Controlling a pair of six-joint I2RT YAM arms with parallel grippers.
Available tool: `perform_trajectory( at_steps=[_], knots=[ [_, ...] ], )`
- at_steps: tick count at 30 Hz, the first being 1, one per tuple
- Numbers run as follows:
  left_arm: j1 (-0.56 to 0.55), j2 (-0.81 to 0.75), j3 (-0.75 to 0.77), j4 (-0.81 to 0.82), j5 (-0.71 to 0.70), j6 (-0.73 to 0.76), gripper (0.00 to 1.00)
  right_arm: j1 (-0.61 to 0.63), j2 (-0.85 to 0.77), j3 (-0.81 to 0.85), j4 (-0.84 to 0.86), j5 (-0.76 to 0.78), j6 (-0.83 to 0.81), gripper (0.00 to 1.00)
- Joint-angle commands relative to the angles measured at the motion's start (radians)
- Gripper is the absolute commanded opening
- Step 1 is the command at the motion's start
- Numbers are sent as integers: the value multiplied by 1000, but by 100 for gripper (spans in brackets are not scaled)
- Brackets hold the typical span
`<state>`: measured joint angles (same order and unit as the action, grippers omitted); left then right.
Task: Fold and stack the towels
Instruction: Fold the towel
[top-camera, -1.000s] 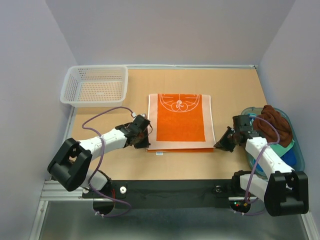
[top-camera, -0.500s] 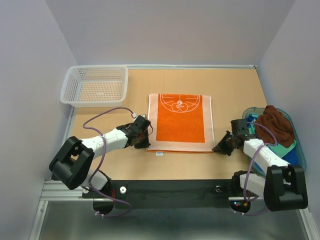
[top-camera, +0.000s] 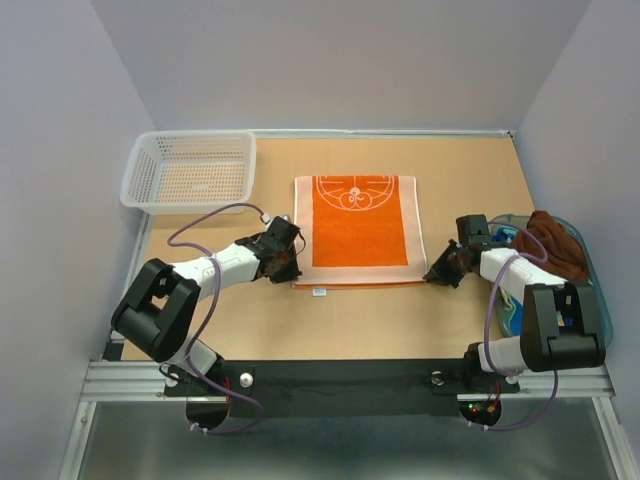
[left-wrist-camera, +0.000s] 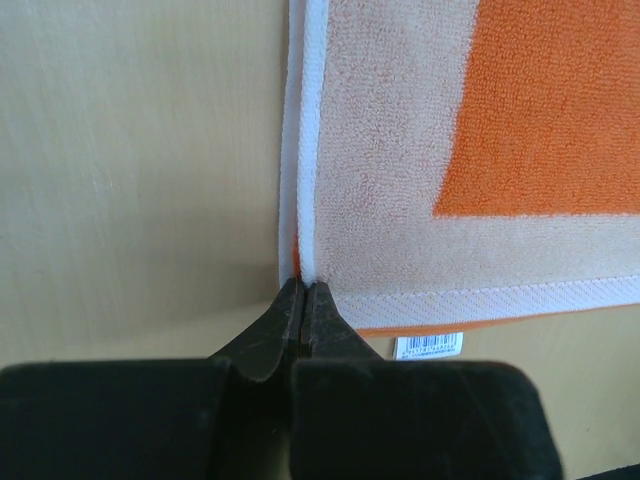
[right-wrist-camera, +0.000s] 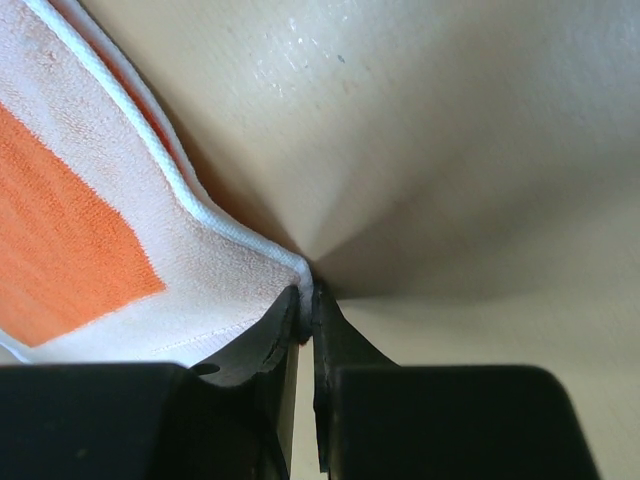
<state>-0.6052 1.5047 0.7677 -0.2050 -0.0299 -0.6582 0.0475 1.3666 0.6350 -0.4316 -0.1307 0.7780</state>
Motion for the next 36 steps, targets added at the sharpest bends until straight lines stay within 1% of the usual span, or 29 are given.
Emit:
perform_trajectory(
  at_steps=[1, 6, 10, 14, 17, 18, 22, 26, 32, 33, 34, 35, 36],
  knots=[
    [28, -18, 5, -108, -104, 52, 0, -14, -17, 17, 10, 148, -49, 1],
    [30, -113, -1, -129, -94, 40, 0, -14, -136, 2, -9, 149, -74, 1],
    [28, -153, 70, -175, -100, 43, 0, -14, -181, 54, -62, 151, -91, 1],
    [13, -193, 107, -230, -117, 31, 0, -12, -227, 80, -94, 146, -86, 1],
    [2, -221, 78, -231, -111, 11, 0, -12, -253, 49, -105, 137, -63, 1],
    [2, -222, 65, -225, -108, 8, 0, -12, -258, 34, -104, 108, -57, 1],
    [-14, -187, -27, -160, -74, -9, 0, -12, -235, -30, -90, 105, -31, 3],
    [-41, -141, -60, -120, -70, -27, 0, -12, -201, -64, -59, 120, -28, 5],
    [-53, -84, -82, -96, -73, -37, 0, -14, -153, -69, -35, 126, -29, 11],
    [-59, -83, -87, -96, -71, -41, 0, -14, -155, -70, -35, 126, -29, 14],
    [-70, -84, -93, -94, -71, -44, 0, -12, -162, -73, -36, 125, -31, 20],
    [-76, -89, -96, -97, -70, -52, 0, -12, -172, -78, -35, 126, -36, 23],
    [-79, -95, -100, -96, -70, -57, 3, -12, -182, -80, -36, 126, -39, 26]
  ],
)
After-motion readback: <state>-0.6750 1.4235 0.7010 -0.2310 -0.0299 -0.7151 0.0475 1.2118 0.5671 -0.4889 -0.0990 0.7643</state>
